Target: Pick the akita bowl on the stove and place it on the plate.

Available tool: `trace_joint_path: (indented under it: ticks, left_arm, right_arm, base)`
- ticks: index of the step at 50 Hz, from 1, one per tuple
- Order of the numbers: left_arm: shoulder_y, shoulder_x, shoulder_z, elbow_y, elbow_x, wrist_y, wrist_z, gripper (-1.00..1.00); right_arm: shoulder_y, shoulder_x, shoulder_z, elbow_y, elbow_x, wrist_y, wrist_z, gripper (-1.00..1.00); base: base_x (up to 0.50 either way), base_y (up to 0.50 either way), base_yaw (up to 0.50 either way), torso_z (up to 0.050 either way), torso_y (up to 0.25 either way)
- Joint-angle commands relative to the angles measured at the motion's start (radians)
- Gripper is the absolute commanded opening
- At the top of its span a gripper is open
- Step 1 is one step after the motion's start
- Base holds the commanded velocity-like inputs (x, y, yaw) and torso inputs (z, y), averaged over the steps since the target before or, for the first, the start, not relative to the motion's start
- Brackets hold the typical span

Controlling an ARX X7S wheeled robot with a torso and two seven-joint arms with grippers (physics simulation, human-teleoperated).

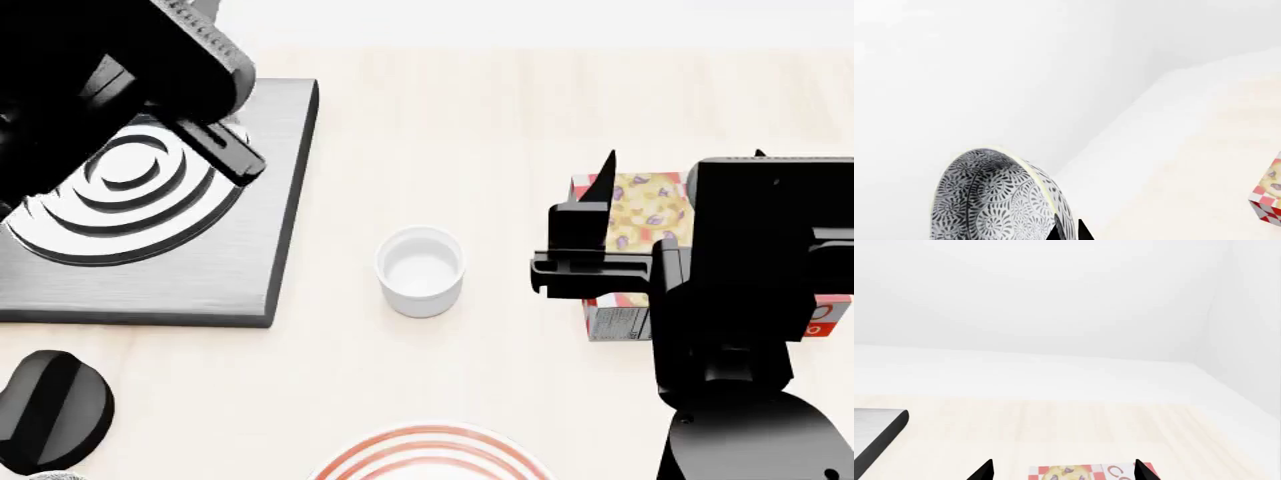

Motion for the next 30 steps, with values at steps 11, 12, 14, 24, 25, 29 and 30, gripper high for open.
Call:
trace_joint_path:
  ticks: [11, 12, 14, 24, 25, 29, 30]
  left_arm:
    - [0.137, -0.333, 0.234, 0.414, 0.188, 0.317, 0.212, -1.00]
    - [0.143, -0.349, 0.245, 0.429, 0.193, 0.324, 0.225, -1.00]
    - [0.154, -0.371, 0.261, 0.441, 0.202, 0.342, 0.241, -1.00]
    - [0.197, -0.439, 0.322, 0.504, 0.234, 0.371, 0.286, -1.00]
    - [0.197, -0.440, 0.326, 0.505, 0.239, 0.370, 0.287, -1.00]
    - [0.213, -0.449, 0.360, 0.502, 0.283, 0.387, 0.294, -1.00]
    - [0.210, -0.458, 0.377, 0.504, 0.298, 0.397, 0.317, -1.00]
  right_arm:
    - [0.001, 0.003, -0.006, 0.004, 0.003, -0.006, 0.005, 1.00]
    - [0.002, 0.003, -0.007, 0.004, 0.004, -0.006, 0.006, 1.00]
    - [0.003, 0.002, -0.005, 0.002, 0.006, -0.003, 0.008, 1.00]
    - [0.000, 0.005, -0.007, 0.004, 0.007, -0.009, 0.009, 1.00]
    - [0.000, 0.005, -0.008, 0.004, 0.007, -0.010, 0.009, 1.00]
    - [0.003, 0.006, -0.008, 0.002, 0.009, -0.006, 0.011, 1.00]
    - [0.001, 0.006, -0.008, 0.003, 0.008, -0.009, 0.011, 1.00]
  base:
    - [0.00, 0.00, 0.00, 0.000, 0.000]
    - [0.00, 0.00, 0.00, 0.000, 0.000]
    - [0.00, 0.00, 0.00, 0.000, 0.000]
    - [0.00, 0.00, 0.00, 0.000, 0.000]
    - [0.00, 0.00, 0.00, 0.000, 0.000]
    - [0.00, 0.00, 0.00, 0.000, 0.000]
    - [0.00, 0.00, 0.00, 0.000, 0.000]
